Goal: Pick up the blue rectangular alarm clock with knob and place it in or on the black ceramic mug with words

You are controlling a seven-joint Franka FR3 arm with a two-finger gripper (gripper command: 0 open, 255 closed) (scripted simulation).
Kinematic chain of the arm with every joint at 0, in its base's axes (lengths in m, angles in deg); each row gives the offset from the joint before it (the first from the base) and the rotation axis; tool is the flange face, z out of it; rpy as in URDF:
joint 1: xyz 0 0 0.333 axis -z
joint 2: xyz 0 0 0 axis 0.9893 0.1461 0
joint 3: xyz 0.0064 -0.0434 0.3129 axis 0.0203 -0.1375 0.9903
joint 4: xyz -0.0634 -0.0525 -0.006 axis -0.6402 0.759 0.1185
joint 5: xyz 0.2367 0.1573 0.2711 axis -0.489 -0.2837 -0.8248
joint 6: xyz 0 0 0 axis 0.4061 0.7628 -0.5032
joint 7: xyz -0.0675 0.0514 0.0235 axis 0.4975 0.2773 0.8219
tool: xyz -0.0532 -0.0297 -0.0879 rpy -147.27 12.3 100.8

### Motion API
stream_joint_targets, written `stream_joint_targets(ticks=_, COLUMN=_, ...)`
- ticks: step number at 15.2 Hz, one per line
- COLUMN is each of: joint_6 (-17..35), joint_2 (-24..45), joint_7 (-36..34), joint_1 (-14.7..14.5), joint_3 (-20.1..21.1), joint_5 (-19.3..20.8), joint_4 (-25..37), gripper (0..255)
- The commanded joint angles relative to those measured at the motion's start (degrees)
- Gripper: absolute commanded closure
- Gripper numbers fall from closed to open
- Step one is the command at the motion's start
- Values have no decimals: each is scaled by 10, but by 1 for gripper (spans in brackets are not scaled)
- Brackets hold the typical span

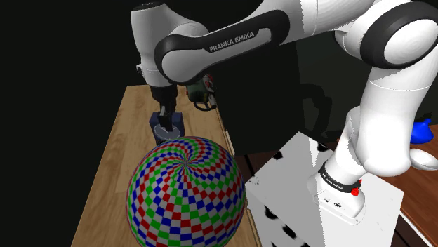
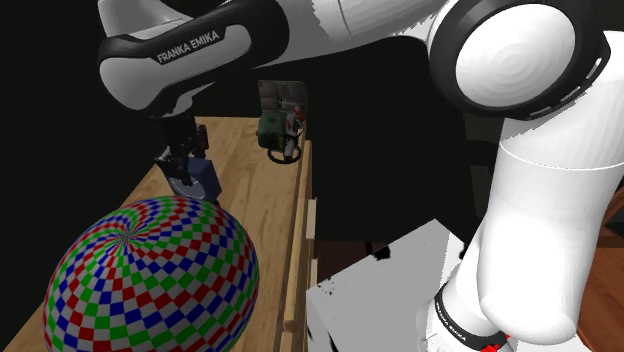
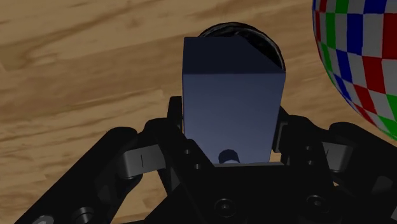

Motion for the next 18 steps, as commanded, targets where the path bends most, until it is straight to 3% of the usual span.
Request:
stream_joint_targets(ticks=1, joint_6=10, joint_2=1, joint_7=0, joint_1=0, joint_3=0, joint_5=0, joint_4=-9, gripper=255)
stream_joint_targets(ticks=8, joint_6=10, joint_2=1, joint_7=0, joint_1=0, joint_3=0, joint_5=0, joint_4=-9, gripper=255)
stream_joint_targets(ticks=9, joint_6=10, joint_2=1, joint_7=0, joint_1=0, joint_3=0, joint_5=0, joint_4=-9, gripper=0)
stream_joint_targets(ticks=14, joint_6=10, joint_2=1, joint_7=0, joint_1=0, joint_3=0, joint_5=0, joint_4=-9, gripper=0)
stream_joint_targets(ticks=18, joint_6=-59, joint_2=-10, joint_7=2, joint_1=0, joint_3=1, joint_5=-3, joint_4=49, gripper=0)
